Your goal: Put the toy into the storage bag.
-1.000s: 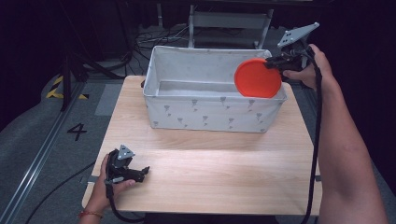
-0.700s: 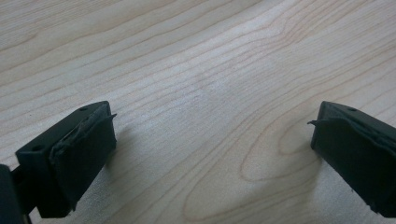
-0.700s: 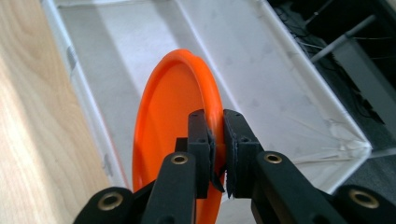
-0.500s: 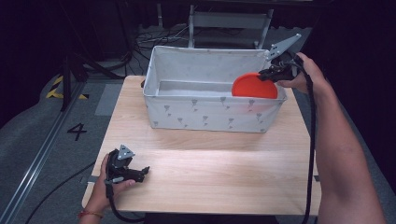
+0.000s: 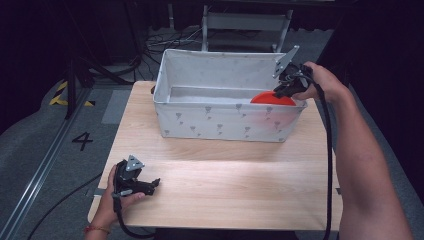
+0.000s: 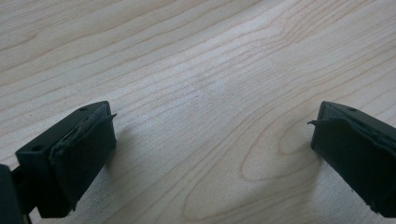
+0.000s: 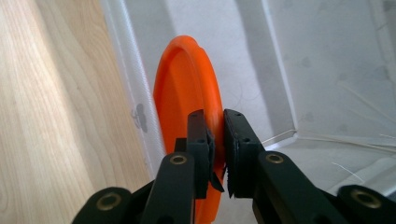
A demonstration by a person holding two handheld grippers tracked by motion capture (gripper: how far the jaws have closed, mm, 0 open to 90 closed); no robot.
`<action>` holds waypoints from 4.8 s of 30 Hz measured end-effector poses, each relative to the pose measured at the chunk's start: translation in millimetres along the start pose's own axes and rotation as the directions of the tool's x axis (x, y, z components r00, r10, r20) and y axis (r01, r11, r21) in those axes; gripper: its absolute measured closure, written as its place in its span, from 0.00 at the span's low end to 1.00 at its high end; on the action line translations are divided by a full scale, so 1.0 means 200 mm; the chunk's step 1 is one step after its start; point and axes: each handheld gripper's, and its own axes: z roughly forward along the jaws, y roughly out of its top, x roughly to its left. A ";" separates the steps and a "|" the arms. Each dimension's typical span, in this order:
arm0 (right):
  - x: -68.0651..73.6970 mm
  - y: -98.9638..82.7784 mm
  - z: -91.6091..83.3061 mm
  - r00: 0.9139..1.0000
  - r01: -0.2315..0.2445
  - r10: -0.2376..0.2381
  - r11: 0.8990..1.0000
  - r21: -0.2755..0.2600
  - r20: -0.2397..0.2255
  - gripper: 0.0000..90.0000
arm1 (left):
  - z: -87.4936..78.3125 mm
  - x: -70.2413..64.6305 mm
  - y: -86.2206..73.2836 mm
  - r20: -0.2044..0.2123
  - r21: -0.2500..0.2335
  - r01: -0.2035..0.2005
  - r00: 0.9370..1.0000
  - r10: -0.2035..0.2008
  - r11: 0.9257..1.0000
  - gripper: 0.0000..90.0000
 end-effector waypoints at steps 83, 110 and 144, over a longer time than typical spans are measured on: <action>0.58 -0.40 -0.20 0.872 -0.278 0.409 0.866 -0.415 0.270 0.18 | 0.00 0.00 0.00 0.002 0.001 0.002 1.000 -0.002 1.000 0.00; 0.87 -0.69 0.12 0.874 -0.306 0.400 0.894 -0.329 0.275 0.19 | 0.00 0.00 0.00 0.000 0.001 0.001 1.000 -0.001 1.000 0.00; 1.08 -1.22 0.50 0.812 -0.536 0.582 0.769 -0.347 0.035 0.18 | 0.00 -0.01 0.00 -0.007 0.001 0.008 1.000 -0.008 1.000 0.00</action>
